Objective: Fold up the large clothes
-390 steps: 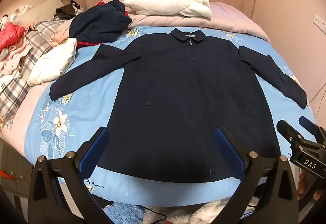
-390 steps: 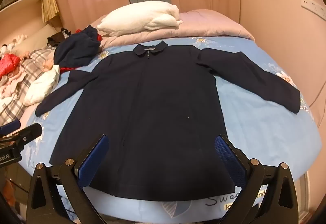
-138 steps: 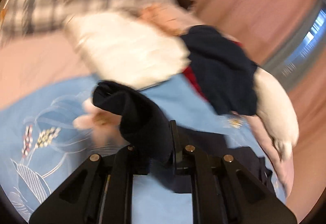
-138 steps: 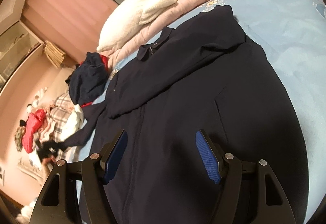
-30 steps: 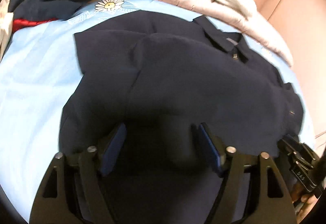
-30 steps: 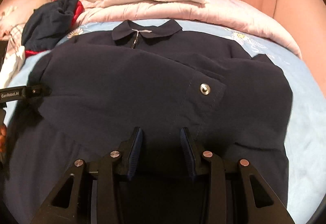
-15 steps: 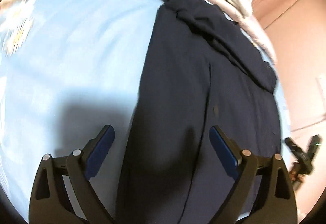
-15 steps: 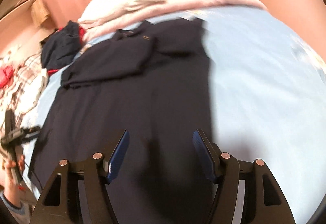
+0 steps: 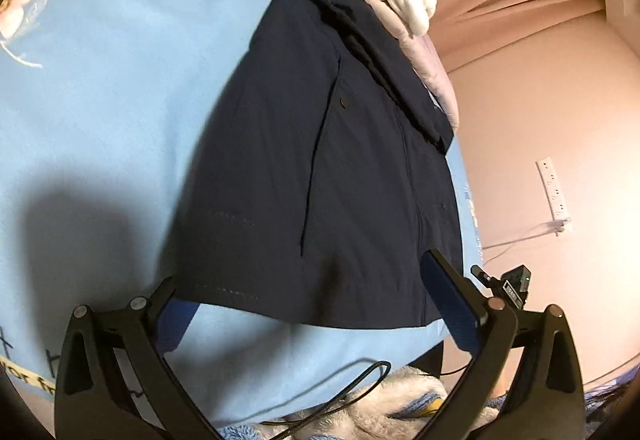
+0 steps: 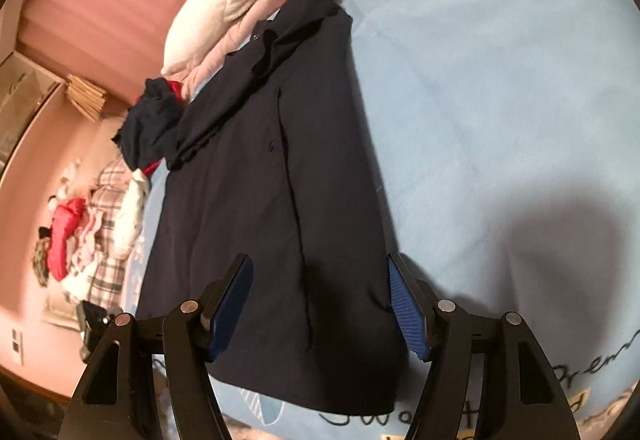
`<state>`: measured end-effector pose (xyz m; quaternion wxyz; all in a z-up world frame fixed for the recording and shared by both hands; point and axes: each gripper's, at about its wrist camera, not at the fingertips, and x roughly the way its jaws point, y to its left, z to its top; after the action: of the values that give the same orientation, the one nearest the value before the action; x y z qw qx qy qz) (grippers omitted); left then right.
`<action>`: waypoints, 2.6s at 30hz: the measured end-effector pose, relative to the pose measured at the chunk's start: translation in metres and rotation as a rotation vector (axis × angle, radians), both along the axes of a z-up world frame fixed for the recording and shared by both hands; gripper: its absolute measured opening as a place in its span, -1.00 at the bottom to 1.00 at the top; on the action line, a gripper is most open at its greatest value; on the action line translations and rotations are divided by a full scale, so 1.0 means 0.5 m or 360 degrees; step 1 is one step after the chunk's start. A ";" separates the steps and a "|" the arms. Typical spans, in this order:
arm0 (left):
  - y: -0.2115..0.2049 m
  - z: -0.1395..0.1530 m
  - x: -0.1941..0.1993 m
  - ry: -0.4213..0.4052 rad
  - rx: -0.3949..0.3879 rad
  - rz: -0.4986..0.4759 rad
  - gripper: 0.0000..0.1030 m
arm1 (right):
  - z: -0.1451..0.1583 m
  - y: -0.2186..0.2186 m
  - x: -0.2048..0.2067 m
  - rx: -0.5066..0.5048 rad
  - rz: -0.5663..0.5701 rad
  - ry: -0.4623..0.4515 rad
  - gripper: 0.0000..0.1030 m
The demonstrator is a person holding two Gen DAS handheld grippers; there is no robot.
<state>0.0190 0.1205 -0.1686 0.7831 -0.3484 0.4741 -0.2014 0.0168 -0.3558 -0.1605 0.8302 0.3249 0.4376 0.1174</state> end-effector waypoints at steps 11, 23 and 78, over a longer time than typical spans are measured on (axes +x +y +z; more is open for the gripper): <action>0.010 -0.007 0.108 0.0035 -0.0234 -0.0011 0.99 | -0.019 -0.028 0.041 0.0234 -0.0053 0.0018 0.34; -0.032 -0.001 0.085 0.0006 -0.0158 -0.0166 0.80 | -0.025 0.012 0.021 0.0270 0.0219 0.0031 0.34; -0.080 0.242 -0.016 -0.0536 -0.0076 -0.0194 -0.89 | 0.184 0.071 -0.066 0.0238 0.0222 -0.0641 -0.87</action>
<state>0.0109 0.0803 -0.0475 0.8293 -0.2989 0.3515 -0.3152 -0.0160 -0.3205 -0.0686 0.8643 0.3246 0.2744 0.2690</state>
